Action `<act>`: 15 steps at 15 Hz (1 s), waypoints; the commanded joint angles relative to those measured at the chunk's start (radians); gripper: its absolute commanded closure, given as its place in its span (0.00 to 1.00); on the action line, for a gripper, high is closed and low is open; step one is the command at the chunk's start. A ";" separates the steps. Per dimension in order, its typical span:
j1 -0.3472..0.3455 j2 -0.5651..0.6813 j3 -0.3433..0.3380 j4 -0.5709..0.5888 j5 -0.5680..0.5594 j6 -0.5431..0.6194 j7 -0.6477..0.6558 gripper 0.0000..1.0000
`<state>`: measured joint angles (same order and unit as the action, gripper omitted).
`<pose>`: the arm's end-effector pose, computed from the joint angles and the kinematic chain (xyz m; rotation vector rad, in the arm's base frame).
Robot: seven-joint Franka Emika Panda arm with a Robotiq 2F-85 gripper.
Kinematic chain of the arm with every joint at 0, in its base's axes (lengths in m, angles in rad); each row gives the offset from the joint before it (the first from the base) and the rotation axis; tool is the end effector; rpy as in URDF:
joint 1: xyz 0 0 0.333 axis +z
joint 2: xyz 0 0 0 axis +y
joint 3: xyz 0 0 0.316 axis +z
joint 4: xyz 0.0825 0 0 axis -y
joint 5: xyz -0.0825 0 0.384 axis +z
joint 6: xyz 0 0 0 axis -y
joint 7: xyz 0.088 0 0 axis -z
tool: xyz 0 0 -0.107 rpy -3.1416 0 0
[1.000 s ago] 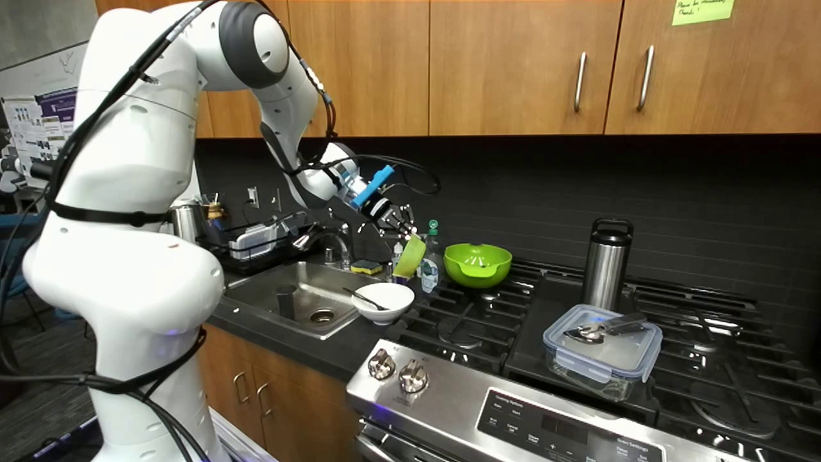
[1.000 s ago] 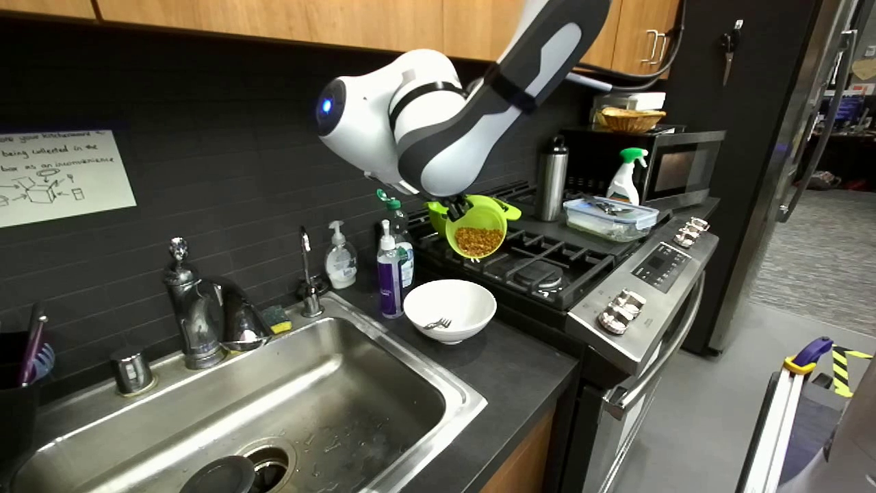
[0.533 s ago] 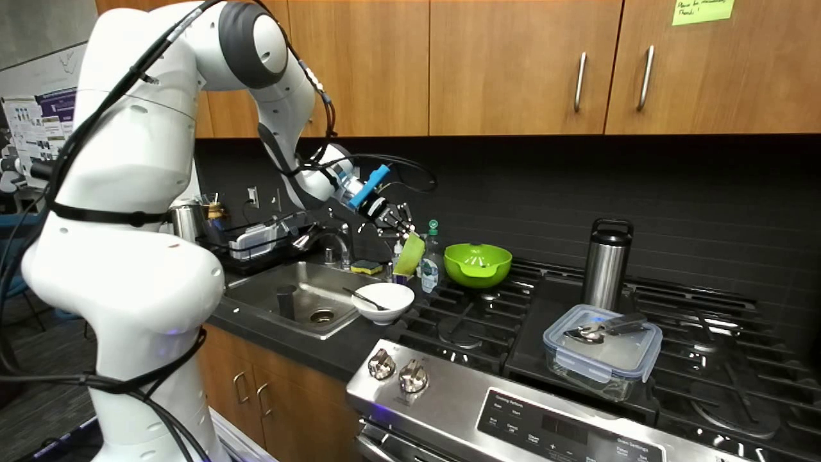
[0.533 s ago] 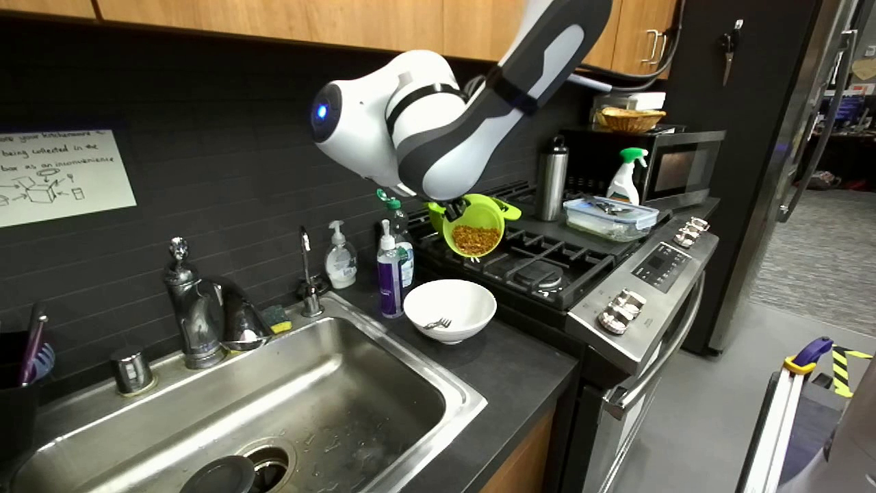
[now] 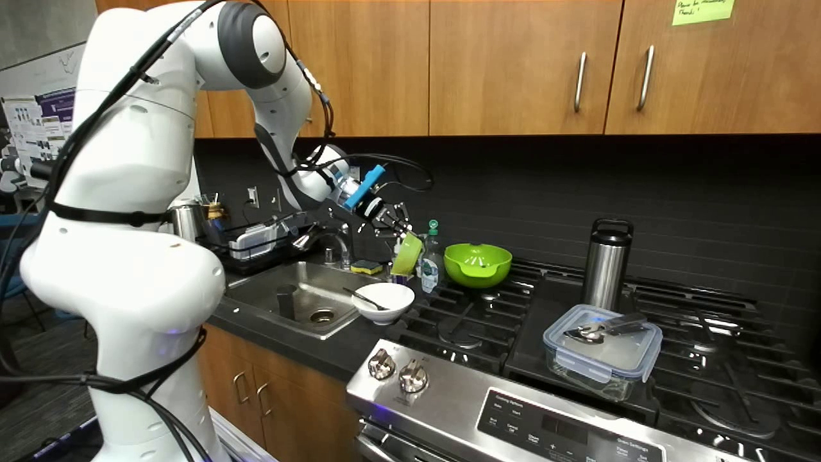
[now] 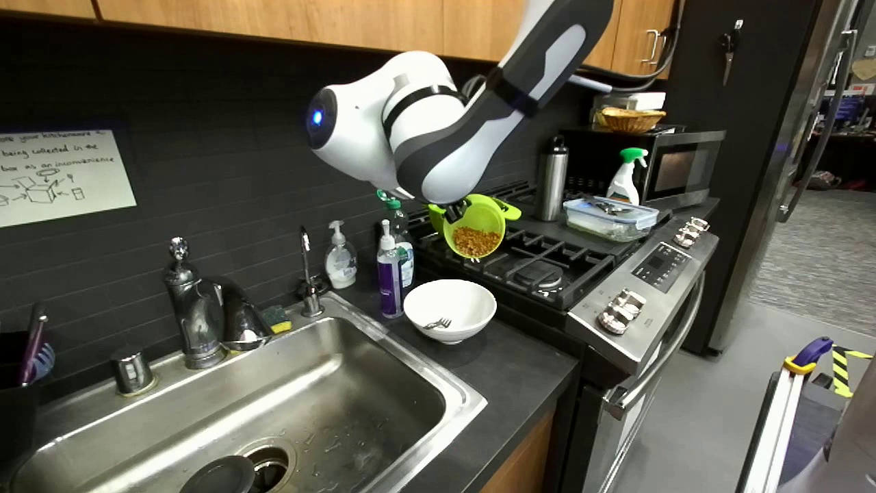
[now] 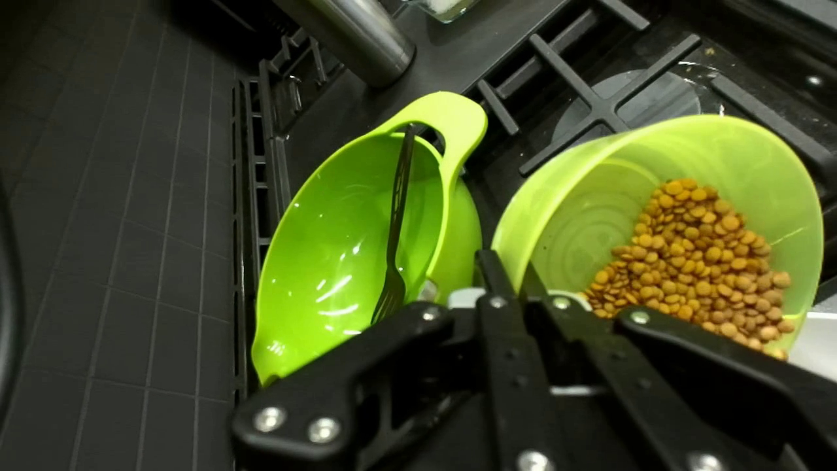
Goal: Pour some of the content of the yellow bowl into the white bowl
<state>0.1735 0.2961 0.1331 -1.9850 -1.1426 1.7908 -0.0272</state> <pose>0.5728 0.0969 0.3237 1.8804 0.9164 -0.3225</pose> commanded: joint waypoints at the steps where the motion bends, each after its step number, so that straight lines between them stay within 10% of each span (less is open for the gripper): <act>1: 0.008 -0.029 0.005 -0.028 -0.042 -0.026 0.027 0.99; 15: 0.028 -0.029 0.024 -0.040 -0.092 -0.071 0.084 0.99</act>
<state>0.1925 0.2960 0.1514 -1.9945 -1.1985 1.7419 0.0314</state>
